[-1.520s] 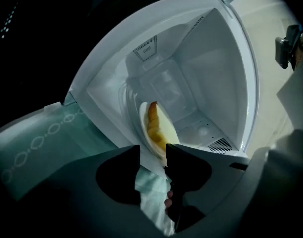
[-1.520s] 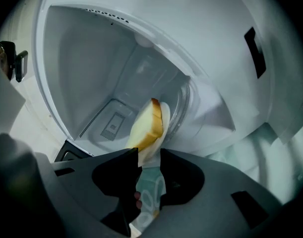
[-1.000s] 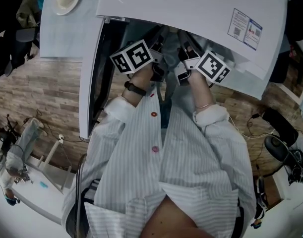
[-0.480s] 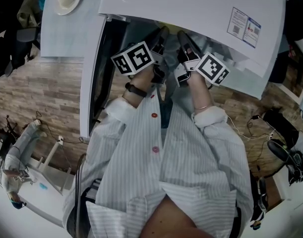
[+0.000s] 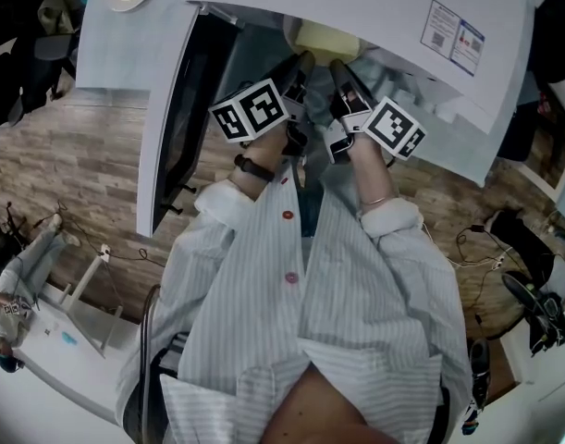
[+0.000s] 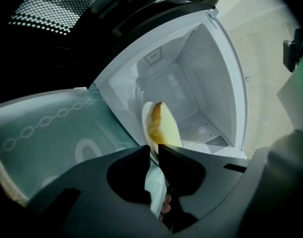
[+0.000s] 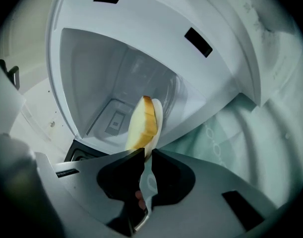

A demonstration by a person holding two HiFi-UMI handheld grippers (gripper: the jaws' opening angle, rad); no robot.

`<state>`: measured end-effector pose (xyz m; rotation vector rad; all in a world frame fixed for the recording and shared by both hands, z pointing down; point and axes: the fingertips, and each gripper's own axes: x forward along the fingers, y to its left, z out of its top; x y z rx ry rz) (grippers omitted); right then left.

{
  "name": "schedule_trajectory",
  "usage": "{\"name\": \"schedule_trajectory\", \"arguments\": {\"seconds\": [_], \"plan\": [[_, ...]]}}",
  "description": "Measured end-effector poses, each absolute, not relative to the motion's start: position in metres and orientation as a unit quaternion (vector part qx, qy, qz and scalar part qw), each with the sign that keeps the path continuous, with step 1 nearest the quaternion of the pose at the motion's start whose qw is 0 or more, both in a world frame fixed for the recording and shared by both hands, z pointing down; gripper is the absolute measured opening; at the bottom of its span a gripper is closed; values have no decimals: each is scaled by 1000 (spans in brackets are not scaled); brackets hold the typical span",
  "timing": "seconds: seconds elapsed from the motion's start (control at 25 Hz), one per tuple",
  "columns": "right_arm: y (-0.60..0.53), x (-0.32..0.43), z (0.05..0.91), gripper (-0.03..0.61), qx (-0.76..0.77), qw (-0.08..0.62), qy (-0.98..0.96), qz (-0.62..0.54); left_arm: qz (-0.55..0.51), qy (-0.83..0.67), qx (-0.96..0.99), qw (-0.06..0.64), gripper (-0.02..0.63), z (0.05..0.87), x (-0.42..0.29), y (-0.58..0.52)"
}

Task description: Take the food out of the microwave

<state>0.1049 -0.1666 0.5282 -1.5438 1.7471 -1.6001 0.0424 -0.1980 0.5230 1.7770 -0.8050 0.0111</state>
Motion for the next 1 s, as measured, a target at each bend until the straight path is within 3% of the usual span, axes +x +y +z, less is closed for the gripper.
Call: {"name": "schedule_trajectory", "arguments": {"seconds": [1.0], "plan": [[-56, 106, 497, 67, -484, 138, 670, -546, -52, -397, 743, 536, 61, 491, 40, -76]]}}
